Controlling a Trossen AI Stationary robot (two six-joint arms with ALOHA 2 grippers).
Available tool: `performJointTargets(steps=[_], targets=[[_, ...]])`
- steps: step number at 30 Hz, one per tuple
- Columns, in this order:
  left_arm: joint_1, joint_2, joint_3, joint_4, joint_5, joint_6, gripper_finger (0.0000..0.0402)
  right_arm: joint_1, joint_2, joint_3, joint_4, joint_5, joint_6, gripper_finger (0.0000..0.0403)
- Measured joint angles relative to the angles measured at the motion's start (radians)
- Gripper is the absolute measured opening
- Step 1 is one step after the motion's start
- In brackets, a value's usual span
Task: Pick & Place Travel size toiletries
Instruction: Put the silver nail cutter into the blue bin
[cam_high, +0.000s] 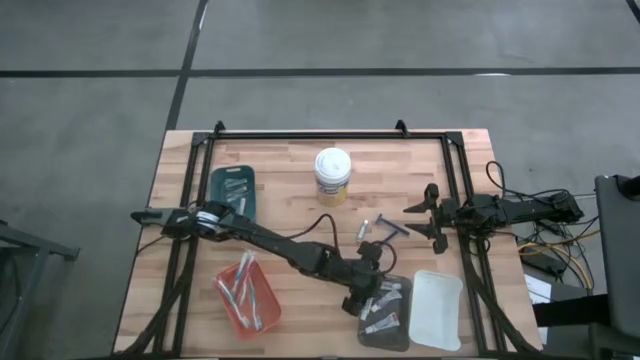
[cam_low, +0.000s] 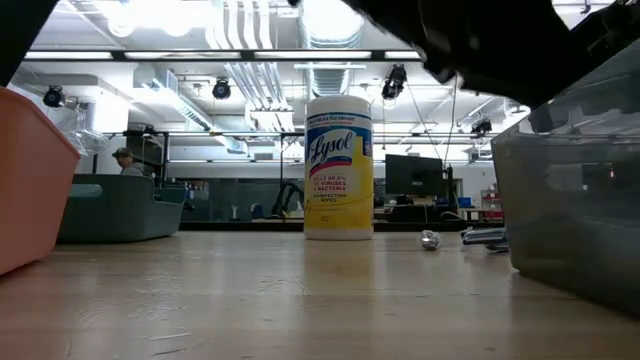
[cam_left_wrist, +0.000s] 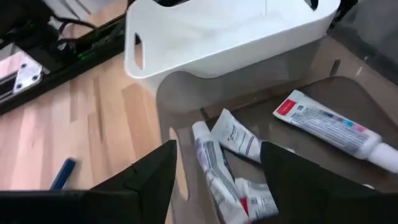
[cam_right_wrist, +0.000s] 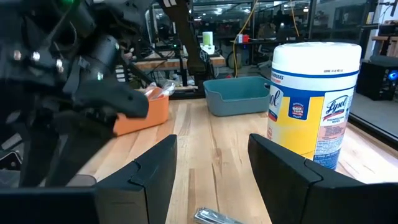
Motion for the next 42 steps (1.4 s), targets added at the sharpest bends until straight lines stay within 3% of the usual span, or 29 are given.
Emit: performJointTargets(steps=[10, 16, 27, 36, 42], targets=[[0.04, -0.097, 0.0, -0.244, -0.095, -0.162, 0.0194, 0.0, 0.0, 0.0, 0.0, 0.0, 0.0, 0.0196], [0.066, -0.166, -0.009, -0.316, -0.094, -0.12, 0.0164, 0.0, 0.0, 0.0, 0.0, 0.0, 0.0, 0.0196], [0.108, -0.285, -0.153, -0.232, -0.153, -0.155, 0.0136, 0.0, 0.001, 0.0, 0.0, 0.0, 0.0, 0.0196], [0.104, -0.285, -0.212, -0.144, -0.211, -0.347, 0.0135, 0.0, 0.0, 0.0, 0.0, 0.0, 0.0, 0.0196], [0.105, -0.285, -0.232, -0.123, -0.393, -0.404, 0.0136, 0.0, 0.0, 0.0, 0.0, 0.0, 0.0, 0.0196]])
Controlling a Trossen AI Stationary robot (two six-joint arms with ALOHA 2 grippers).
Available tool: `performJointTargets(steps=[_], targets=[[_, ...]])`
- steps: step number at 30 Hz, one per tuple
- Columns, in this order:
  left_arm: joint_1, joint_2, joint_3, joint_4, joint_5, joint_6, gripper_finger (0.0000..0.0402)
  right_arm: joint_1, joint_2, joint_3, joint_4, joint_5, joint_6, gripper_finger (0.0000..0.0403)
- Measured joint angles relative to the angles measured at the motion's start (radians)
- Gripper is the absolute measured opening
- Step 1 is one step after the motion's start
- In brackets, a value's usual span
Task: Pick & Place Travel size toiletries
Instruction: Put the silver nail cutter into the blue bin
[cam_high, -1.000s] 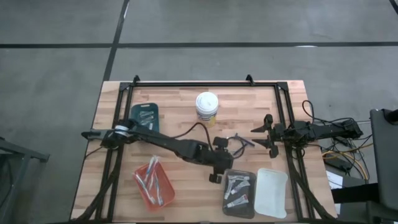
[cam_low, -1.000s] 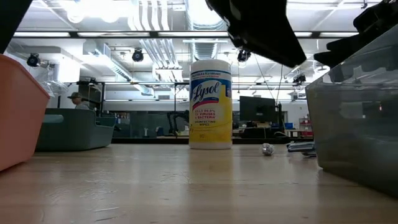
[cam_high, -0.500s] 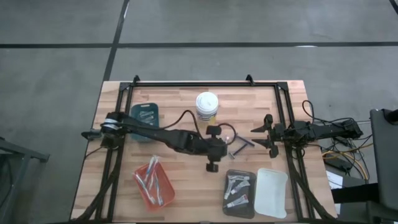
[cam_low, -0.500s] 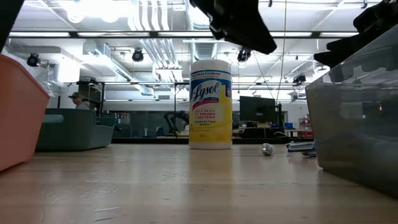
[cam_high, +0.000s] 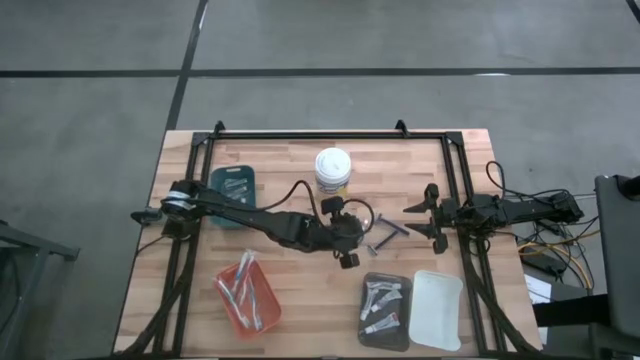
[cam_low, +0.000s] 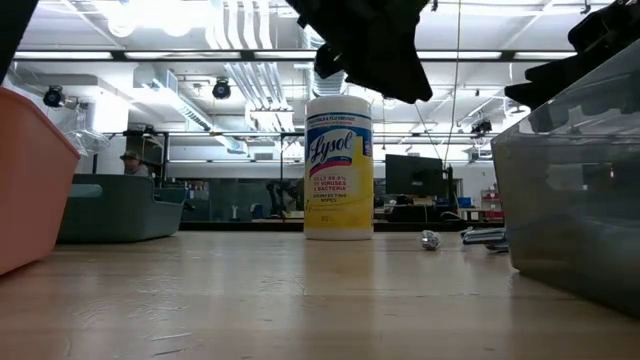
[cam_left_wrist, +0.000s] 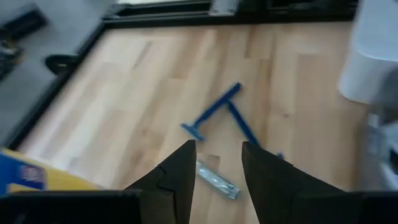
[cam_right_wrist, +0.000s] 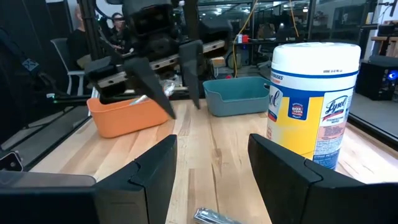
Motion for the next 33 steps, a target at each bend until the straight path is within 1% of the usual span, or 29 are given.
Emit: performJointTargets(steps=[2, 4, 12, 17, 24, 29, 33], targets=[[0.009, 0.0, -0.007, 0.008, -0.027, 0.0, 0.0135, 0.0, 0.0, 0.0, 0.0, 0.0, 0.0, 0.0196], [0.025, -0.001, -0.016, 0.005, -0.03, -0.001, 0.0135, 0.0, 0.0, 0.0, 0.0, 0.0, 0.0, 0.0196], [0.082, -0.001, -0.059, 0.011, -0.01, -0.045, 0.0136, 0.0, 0.001, 0.0, 0.0, 0.0, 0.0, 0.0196], [0.105, -0.001, -0.099, 0.045, -0.009, -0.041, 0.0135, 0.0, 0.0, 0.0, 0.0, 0.0, 0.0, 0.0196], [0.131, -0.001, -0.193, 0.174, -0.012, -0.059, 0.0135, 0.0, 0.0, 0.0, 0.0, 0.0, 0.0, 0.0196], [0.136, -0.001, -0.249, 0.221, 0.016, -0.067, 0.0135, 0.0, 0.0, 0.0, 0.0, 0.0, 0.0, 0.0196], [0.136, 0.006, -0.264, 0.302, 0.021, -0.139, 0.0135, 0.0, 0.0, 0.0, 0.0, 0.0, 0.0, 0.0196]])
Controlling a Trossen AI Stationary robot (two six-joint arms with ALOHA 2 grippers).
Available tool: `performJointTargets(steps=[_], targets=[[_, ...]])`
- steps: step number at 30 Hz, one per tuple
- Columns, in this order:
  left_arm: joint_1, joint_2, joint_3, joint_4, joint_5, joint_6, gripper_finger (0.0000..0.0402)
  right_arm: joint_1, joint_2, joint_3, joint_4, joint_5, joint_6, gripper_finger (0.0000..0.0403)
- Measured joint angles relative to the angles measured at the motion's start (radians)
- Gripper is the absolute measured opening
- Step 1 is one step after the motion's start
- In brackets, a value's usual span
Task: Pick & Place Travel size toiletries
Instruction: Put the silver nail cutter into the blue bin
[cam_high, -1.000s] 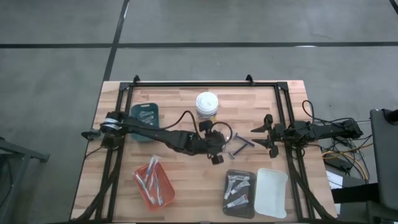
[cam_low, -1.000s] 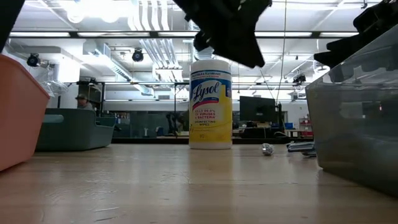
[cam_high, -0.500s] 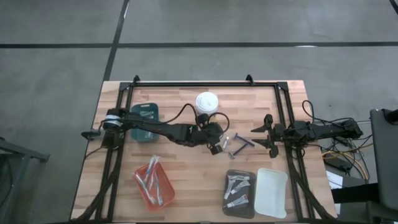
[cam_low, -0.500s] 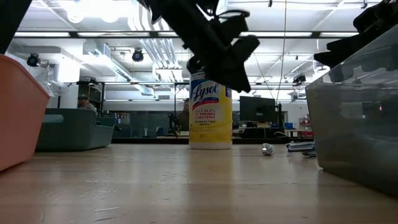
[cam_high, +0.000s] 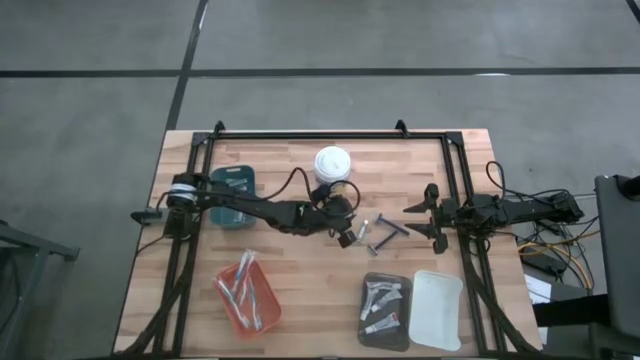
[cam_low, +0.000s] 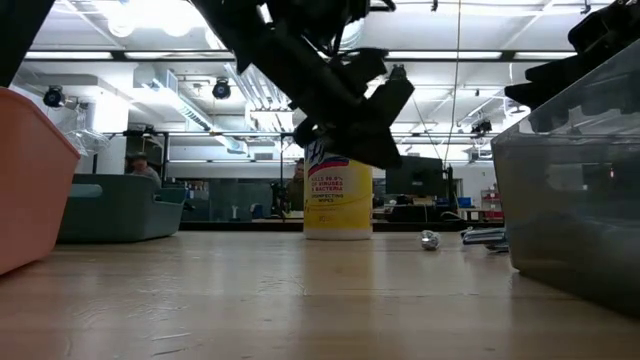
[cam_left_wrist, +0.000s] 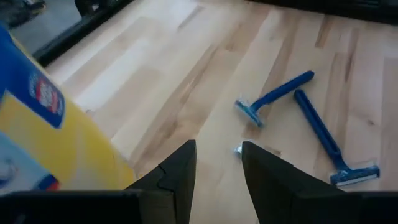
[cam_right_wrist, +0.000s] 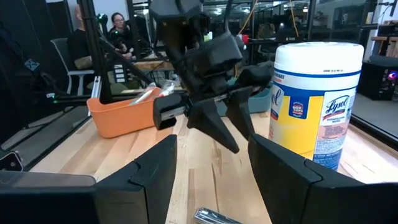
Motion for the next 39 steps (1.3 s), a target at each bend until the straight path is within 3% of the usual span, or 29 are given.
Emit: performJointTargets(steps=[12, 24, 32, 39], targets=[[-0.025, 0.044, -0.05, 0.083, 0.0, -0.069, 0.0136, 0.0, 0.001, 0.0, 0.0, 0.0, 0.0, 0.0196], [-0.066, 0.086, -0.057, 0.144, -0.003, -0.043, 0.0135, 0.0, 0.001, 0.0, 0.0, 0.0, 0.0, 0.0196], [-0.085, 0.186, -0.06, 0.316, -0.004, 0.032, 0.0135, 0.0, 0.001, 0.0, 0.0, 0.001, 0.0, 0.0196], [-0.087, 0.214, -0.045, 0.336, -0.008, 0.031, 0.0136, 0.0, 0.001, 0.0, 0.0, 0.0, 0.0, 0.0196]])
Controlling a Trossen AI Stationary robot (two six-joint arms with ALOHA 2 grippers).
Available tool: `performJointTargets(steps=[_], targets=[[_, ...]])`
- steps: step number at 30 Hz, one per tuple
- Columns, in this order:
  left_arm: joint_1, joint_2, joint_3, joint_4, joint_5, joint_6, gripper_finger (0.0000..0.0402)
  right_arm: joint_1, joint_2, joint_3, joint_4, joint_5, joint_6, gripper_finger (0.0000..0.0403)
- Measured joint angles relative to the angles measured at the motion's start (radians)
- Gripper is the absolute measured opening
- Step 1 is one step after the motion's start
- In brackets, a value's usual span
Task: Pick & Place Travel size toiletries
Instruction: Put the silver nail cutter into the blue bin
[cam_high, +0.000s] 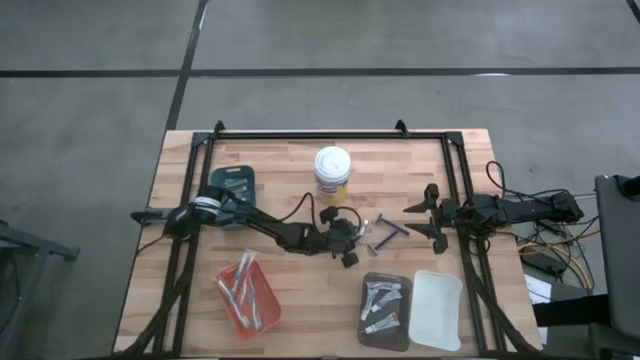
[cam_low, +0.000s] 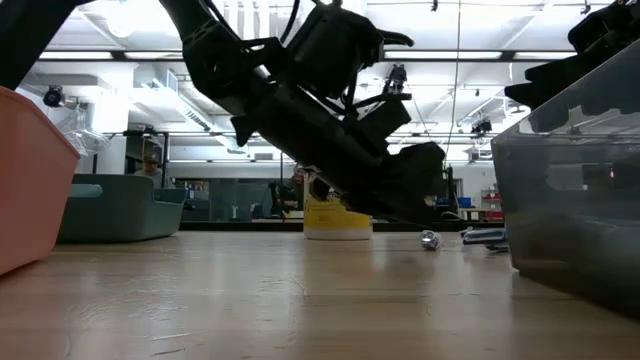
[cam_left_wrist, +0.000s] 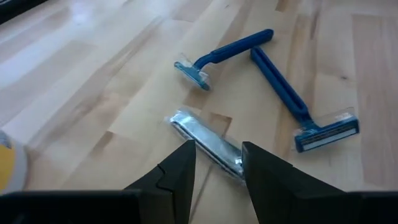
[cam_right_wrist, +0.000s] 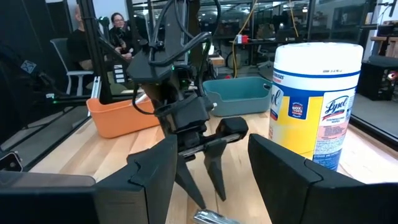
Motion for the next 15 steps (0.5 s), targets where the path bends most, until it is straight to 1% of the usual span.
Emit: performJointTargets(steps=[5, 10, 13, 15], targets=[[-0.007, 0.03, 0.017, 0.007, 0.006, 0.023, 0.0136, 0.0, -0.001, 0.0, 0.0, 0.0, 0.0, 0.0196], [-0.004, 0.048, 0.019, 0.003, 0.0, 0.004, 0.0137, 0.0, -0.001, 0.0, 0.0, 0.0, 0.0, 0.0196], [-0.004, 0.049, 0.019, -0.003, -0.004, 0.0, 0.0147, 0.0, -0.001, 0.0, 0.0, 0.0, 0.0, 0.0196], [-0.004, 0.049, 0.019, -0.024, -0.025, -0.001, 0.0155, 0.0, -0.001, 0.0, 0.0, 0.0, 0.0, 0.0196]])
